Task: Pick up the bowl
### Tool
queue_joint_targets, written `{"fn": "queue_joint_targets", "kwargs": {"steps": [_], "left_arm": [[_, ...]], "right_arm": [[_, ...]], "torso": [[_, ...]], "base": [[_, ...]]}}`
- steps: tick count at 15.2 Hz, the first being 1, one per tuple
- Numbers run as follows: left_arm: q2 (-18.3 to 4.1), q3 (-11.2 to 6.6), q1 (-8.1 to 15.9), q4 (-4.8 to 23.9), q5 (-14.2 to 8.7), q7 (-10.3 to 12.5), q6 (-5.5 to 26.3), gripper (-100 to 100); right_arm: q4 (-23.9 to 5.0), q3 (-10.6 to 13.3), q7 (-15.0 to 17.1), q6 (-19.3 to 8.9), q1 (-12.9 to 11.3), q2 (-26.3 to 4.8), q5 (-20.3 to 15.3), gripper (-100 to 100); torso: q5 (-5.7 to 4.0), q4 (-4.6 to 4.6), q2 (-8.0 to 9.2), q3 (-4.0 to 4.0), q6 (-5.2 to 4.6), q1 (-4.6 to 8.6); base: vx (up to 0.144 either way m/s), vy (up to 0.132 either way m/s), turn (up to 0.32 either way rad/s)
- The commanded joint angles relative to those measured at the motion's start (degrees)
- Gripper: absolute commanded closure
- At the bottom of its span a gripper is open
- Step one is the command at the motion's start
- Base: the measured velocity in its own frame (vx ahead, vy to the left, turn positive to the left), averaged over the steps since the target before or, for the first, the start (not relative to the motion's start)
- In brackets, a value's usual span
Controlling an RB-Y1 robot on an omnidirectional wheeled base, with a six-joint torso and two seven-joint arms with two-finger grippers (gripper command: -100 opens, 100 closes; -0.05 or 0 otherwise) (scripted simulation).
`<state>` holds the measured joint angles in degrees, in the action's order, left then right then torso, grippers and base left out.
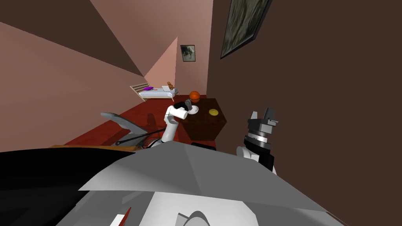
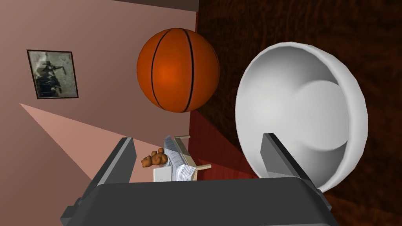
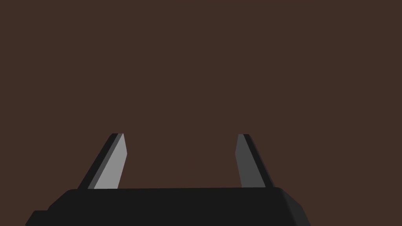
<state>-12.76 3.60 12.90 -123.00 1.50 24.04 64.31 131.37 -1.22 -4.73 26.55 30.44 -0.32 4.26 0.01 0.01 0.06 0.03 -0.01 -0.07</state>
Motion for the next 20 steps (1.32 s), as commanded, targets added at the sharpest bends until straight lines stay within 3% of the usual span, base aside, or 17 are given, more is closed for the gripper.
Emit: {"fn": "queue_joint_targets", "kwargs": {"steps": [1,7,8,20], "left_arm": [[0.2,-0.28,0.8,0.6,-0.2,0.2,2.9,-100],[0.5,-0.68,2.1,1.3,-0.4,0.4,8.2,-100],[0.8,-1.13,3.2,2.2,-0.5,0.6,10.3,-100],[2.3,-3.20,6.6,5.6,-1.0,0.7,23.5,-100]], "right_arm": [[0.0,0.0,0.0,0.0,0.0,0.0,0.0,0],[0.0,0.0,0.0,0.0,0.0,0.0,0.0,0],[0.0,0.0,0.0,0.0,0.0,0.0,0.0,0],[0.0,0.0,0.0,0.0,0.0,0.0,0.0,0]], "torso": [[0.00,0.00,0.00,0.00,0.00,0.00],[0.01,0.00,0.00,0.00,0.02,-0.04],[0.01,0.00,-0.01,-0.01,0.03,-0.02],[0.04,-0.01,-0.04,-0.02,0.03,-0.14]], "base": [[-0.017,0.024,-0.120],[-0.012,0.020,-0.053],[-0.009,0.023,-0.100],[-0.010,0.042,-0.096]]}}
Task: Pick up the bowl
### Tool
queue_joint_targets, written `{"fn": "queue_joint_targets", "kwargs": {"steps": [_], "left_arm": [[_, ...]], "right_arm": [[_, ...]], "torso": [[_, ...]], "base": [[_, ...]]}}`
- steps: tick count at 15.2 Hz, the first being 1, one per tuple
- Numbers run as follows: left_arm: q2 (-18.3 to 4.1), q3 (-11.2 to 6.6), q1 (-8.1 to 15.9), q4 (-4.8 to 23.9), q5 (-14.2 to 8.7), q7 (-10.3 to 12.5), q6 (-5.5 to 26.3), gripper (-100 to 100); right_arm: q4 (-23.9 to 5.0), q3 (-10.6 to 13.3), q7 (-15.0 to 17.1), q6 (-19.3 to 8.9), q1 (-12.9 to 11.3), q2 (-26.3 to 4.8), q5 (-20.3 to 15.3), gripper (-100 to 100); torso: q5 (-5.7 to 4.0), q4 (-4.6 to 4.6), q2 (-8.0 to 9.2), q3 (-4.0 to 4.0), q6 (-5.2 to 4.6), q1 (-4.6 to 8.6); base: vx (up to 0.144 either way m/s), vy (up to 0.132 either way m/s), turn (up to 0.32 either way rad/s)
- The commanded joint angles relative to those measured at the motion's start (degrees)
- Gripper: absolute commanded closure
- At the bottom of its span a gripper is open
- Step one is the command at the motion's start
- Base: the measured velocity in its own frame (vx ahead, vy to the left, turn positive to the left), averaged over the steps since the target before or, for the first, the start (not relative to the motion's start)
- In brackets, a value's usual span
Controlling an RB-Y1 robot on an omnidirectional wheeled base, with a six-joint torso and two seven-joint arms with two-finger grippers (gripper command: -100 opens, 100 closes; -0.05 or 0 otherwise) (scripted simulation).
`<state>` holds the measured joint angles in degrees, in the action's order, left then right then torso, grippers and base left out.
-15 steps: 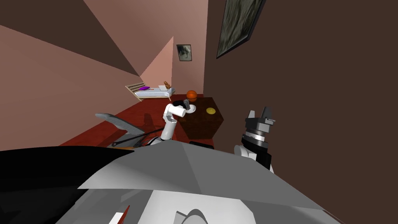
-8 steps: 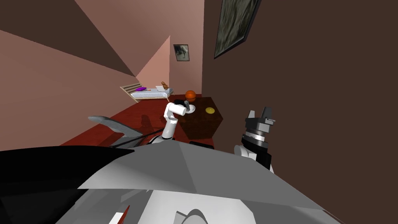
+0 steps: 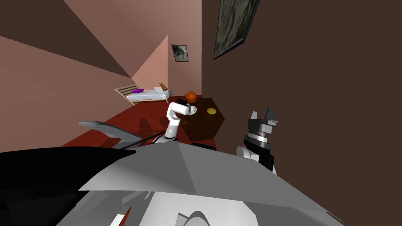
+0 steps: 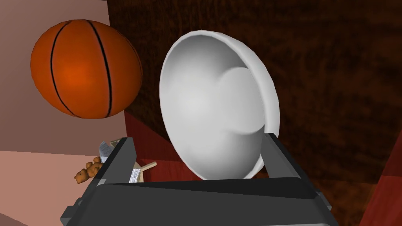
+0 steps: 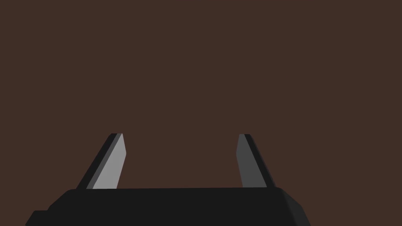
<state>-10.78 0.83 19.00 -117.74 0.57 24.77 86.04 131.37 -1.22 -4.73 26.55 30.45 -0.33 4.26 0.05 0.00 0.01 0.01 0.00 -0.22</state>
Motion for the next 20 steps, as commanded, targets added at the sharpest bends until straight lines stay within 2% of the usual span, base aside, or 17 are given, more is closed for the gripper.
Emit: {"fn": "queue_joint_targets", "kwargs": {"steps": [1,4,5,6,7,10,13,14,15,20], "left_arm": [[0.3,-0.42,0.5,0.3,-0.1,0.0,2.9,-100],[0.8,-0.98,1.1,1.1,-0.2,-0.1,6.0,-100],[0.8,-0.98,1.1,1.1,-0.2,-0.1,6.0,-100],[1.3,-1.53,1.6,1.9,-0.2,-0.2,8.1,-100],[1.3,-1.53,1.6,1.9,-0.2,-0.2,8.4,-100],[2.6,-2.60,2.5,3.4,-0.3,-0.4,12.1,-100],[3.2,-3.10,2.8,4.0,-0.3,-0.6,14.3,-100],[3.9,-3.56,3.0,4.7,-0.4,-0.7,15.8,-100],[3.9,-3.56,3.0,4.7,-0.4,-0.7,15.8,-100],[7.6,-5.05,3.7,6.5,-0.3,-1.2,21.1,-100]], "right_arm": [[0.0,0.0,0.0,0.0,0.0,0.0,0.0,0],[0.0,0.0,0.0,0.0,0.0,0.0,0.0,0],[0.0,0.0,0.0,0.0,0.0,0.0,0.0,0],[0.0,0.0,0.0,0.0,0.0,0.0,0.0,0],[0.0,0.0,0.0,0.0,0.0,0.0,0.0,0],[0.0,0.0,0.0,0.0,0.0,0.0,0.0,0],[0.0,0.0,0.0,0.0,0.0,0.0,0.0,0],[0.0,0.0,0.0,0.0,0.0,0.0,0.0,0],[0.0,0.0,0.0,0.0,0.0,0.0,0.0,0],[0.0,0.0,0.0,0.0,0.0,0.0,0.0,0]], "torso": [[0.00,0.00,0.00,0.00,0.00,0.00],[0.00,-0.01,-0.03,-0.02,-0.01,-0.01],[0.01,-0.01,-0.03,-0.02,0.00,-0.04],[0.01,0.00,-0.03,-0.01,0.03,-0.02],[0.01,-0.01,-0.03,-0.02,0.00,-0.03],[0.02,-0.01,-0.05,-0.03,0.01,-0.10],[0.04,-0.02,-0.10,-0.06,0.01,-0.16],[0.04,-0.02,-0.09,-0.05,0.02,-0.15],[0.04,-0.02,-0.08,-0.05,0.01,-0.16],[0.05,-0.03,-0.13,-0.08,0.01,-0.18]], "base": [[-0.001,0.053,-0.124],[0.000,0.053,-0.110],[-0.002,0.047,-0.038],[0.001,0.057,-0.106],[0.005,0.064,-0.118],[0.009,0.077,-0.140],[0.011,0.085,-0.112],[0.006,0.085,-0.117],[0.009,0.078,-0.100],[0.007,0.079,-0.133]]}}
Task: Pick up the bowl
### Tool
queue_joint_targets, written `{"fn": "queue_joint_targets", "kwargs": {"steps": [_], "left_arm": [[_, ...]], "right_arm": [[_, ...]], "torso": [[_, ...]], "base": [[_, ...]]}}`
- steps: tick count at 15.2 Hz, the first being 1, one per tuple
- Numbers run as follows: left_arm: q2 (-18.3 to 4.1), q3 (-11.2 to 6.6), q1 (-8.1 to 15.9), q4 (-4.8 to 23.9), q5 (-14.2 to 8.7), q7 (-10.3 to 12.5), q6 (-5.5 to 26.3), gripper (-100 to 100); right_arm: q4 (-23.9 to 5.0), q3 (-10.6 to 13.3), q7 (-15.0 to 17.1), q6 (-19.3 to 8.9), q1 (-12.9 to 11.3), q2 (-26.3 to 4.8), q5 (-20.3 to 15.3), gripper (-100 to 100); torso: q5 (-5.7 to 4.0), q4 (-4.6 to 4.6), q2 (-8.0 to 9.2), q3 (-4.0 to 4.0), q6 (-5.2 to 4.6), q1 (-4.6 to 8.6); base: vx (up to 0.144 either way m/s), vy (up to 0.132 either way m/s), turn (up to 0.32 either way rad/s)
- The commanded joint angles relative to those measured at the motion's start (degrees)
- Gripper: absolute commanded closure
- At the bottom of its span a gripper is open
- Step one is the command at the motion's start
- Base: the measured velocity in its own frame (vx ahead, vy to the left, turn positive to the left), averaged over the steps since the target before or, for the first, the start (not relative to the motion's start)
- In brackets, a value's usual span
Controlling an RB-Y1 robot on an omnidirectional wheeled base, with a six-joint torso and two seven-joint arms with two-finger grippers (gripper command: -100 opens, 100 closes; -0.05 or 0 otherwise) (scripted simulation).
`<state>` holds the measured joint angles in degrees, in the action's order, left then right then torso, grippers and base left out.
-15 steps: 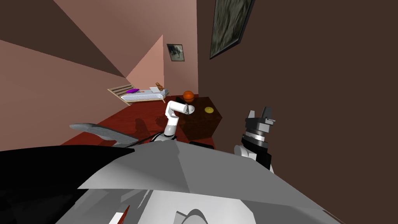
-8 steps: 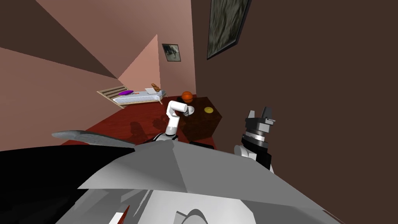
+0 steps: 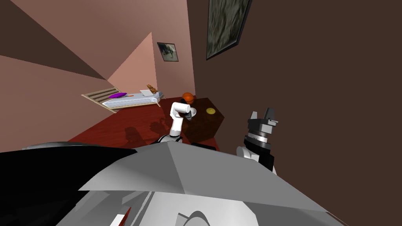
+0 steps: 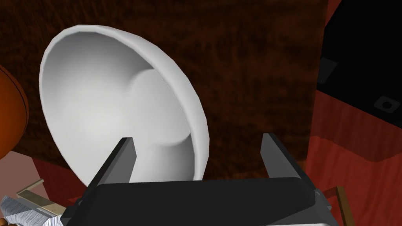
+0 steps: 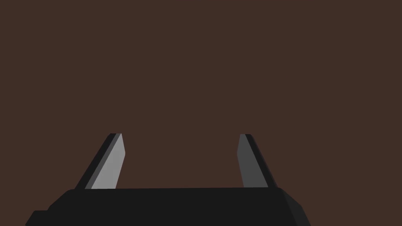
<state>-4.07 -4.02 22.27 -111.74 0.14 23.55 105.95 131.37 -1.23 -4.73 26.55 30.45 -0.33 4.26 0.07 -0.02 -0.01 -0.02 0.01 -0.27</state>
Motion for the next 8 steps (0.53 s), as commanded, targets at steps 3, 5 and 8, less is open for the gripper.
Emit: {"fn": "queue_joint_targets", "kwargs": {"steps": [3,5,8], "left_arm": [[0.8,-0.20,-0.2,1.4,0.1,-0.3,-0.4,-100],[0.9,-0.22,-0.3,2.3,0.1,-0.4,-1.5,-100],[0.9,-0.28,-0.7,4.6,0.2,-0.7,-4.1,-100]], "right_arm": [[0.0,0.0,0.0,0.0,0.0,0.0,0.0,0],[0.0,0.0,0.0,0.0,0.0,0.0,0.0,0],[0.0,0.0,0.0,0.0,0.0,0.0,0.0,0]], "torso": [[-0.04,0.01,0.01,0.02,0.02,0.16],[-0.06,0.00,-0.05,-0.02,0.02,0.25],[-0.07,-0.01,-0.08,-0.04,0.02,0.31]], "base": [[-0.010,0.012,-0.033],[0.005,-0.007,0.013],[0.007,-0.012,0.013]]}}
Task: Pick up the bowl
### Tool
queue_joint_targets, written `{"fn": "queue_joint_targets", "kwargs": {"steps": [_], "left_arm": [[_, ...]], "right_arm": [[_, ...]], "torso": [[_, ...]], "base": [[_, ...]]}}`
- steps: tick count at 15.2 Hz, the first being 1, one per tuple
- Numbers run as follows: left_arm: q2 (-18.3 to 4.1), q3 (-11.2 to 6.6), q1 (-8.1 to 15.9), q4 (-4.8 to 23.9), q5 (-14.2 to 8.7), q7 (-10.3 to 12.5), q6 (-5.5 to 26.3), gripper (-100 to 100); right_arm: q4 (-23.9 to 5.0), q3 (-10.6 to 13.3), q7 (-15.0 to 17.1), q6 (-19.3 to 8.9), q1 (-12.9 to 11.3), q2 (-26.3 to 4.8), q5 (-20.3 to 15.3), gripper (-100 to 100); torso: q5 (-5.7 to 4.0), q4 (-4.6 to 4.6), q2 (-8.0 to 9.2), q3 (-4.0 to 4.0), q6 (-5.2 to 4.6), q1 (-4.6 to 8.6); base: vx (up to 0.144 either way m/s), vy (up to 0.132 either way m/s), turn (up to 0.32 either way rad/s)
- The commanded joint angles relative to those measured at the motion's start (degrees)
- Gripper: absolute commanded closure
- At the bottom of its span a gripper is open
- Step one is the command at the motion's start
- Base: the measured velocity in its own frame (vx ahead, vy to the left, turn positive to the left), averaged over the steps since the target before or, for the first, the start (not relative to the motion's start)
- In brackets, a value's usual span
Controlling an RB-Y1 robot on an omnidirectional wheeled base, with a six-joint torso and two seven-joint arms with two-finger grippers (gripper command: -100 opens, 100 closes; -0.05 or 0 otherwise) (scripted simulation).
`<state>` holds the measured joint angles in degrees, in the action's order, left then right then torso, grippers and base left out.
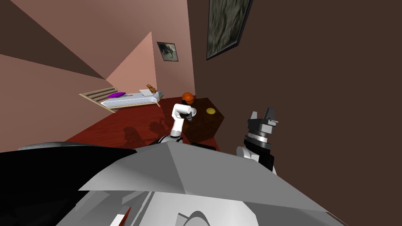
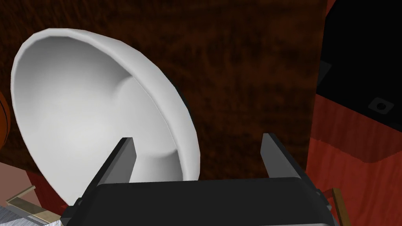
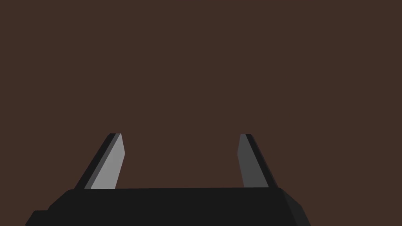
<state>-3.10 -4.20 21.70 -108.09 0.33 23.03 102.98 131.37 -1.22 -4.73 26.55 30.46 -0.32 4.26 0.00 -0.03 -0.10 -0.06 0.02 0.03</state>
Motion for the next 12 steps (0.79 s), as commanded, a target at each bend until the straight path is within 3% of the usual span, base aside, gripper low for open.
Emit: {"fn": "queue_joint_targets", "kwargs": {"steps": [1,2,6,10,12], "left_arm": [[0.0,0.00,0.0,0.0,0.0,0.0,0.0,-100],[0.0,-0.02,0.0,0.1,0.0,-0.1,-0.3,100],[0.0,-0.09,0.1,0.0,0.0,0.0,-0.4,100],[-0.2,0.01,0.5,-3.2,-0.1,0.4,3.6,100],[-0.1,0.01,0.5,-3.1,-0.1,0.3,3.4,100]], "right_arm": [[0.0,0.0,0.0,0.0,0.0,0.0,0.0,0],[0.0,0.0,0.0,0.0,0.0,0.0,0.0,0],[0.0,0.0,0.0,0.0,0.0,0.0,0.0,0],[0.0,0.0,0.0,0.0,0.0,0.0,0.0,0],[0.0,0.0,0.0,0.0,0.0,0.0,0.0,0]], "torso": [[0.00,0.00,0.00,0.00,0.00,0.00],[0.00,0.01,0.01,0.01,0.00,-0.01],[0.03,-0.09,0.07,-0.01,-0.03,0.01],[-0.01,-0.03,0.13,0.04,-0.04,0.01],[-0.02,0.00,0.17,0.08,-0.03,0.00]], "base": [[0.004,-0.006,0.005],[0.000,0.000,0.000],[0.000,0.000,0.000],[-0.005,0.008,-0.022],[-0.006,0.011,0.000]]}}
